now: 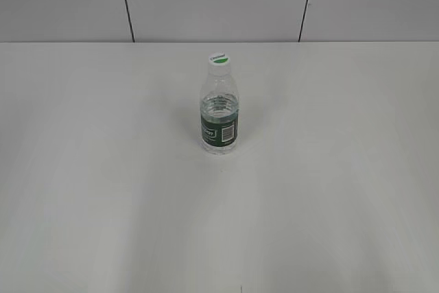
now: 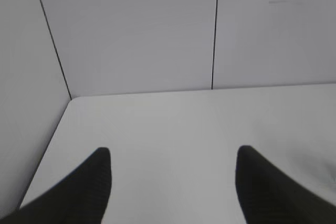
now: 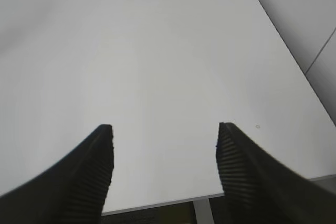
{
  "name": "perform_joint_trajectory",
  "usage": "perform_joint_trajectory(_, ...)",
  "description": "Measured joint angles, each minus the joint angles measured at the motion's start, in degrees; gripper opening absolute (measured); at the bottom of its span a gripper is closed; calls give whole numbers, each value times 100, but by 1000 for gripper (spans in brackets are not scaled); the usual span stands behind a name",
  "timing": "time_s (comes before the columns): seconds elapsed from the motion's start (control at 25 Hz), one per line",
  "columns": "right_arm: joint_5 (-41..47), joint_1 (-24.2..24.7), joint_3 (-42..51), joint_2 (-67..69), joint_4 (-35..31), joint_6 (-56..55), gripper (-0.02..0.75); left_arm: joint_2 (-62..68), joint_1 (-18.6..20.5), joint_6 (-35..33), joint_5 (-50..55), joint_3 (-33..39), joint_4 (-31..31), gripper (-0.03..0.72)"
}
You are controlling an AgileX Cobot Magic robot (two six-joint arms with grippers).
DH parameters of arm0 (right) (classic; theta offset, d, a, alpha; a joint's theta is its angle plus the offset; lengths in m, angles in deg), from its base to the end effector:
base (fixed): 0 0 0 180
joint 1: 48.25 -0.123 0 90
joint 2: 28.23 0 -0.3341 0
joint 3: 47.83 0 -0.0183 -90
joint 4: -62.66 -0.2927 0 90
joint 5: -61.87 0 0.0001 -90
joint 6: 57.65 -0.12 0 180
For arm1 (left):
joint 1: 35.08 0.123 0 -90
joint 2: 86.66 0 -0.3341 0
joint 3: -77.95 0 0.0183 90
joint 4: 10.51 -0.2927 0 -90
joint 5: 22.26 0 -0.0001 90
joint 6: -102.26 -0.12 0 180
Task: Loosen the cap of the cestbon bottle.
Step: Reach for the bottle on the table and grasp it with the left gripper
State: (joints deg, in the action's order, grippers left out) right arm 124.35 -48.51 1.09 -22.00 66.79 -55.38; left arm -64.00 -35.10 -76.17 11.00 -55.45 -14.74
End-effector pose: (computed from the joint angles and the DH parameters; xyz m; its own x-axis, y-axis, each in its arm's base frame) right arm 0.0038 -0.0077 0.2860 -0.4654 -0.0749 -0.8819 0.0182 0.9954 -0.0941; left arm 0.0760 0.0048 0.3465 -0.2168 0.0344 -0.9756 -0.0317 0.9986 0.0423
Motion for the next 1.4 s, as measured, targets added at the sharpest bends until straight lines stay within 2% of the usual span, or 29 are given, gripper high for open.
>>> perform_joint_trajectory(0.56, 5, 0, 0, 0, 0, 0, 471, 4266, 0, -5, -4505, -6, -87, 423)
perform_joint_trajectory(0.88, 5, 0, 0, 0, 0, 0, 471, 6797, 0, 10, -7877, -10, -82, 421)
perform_joint_trajectory(1.0, 5, 0, 0, 0, 0, 0, 471, 7680, 2, 293, -8975, -10, -169, 421)
perform_joint_trajectory(1.12, 5, 0, 0, 0, 0, 0, 471, 8406, 74, 869, -9584, -78, -630, 421)
perform_joint_trajectory(1.4, 0, 0, 0, 0, 0, 0, 471, 9669, 421, 1932, -10001, -721, -2800, 421)
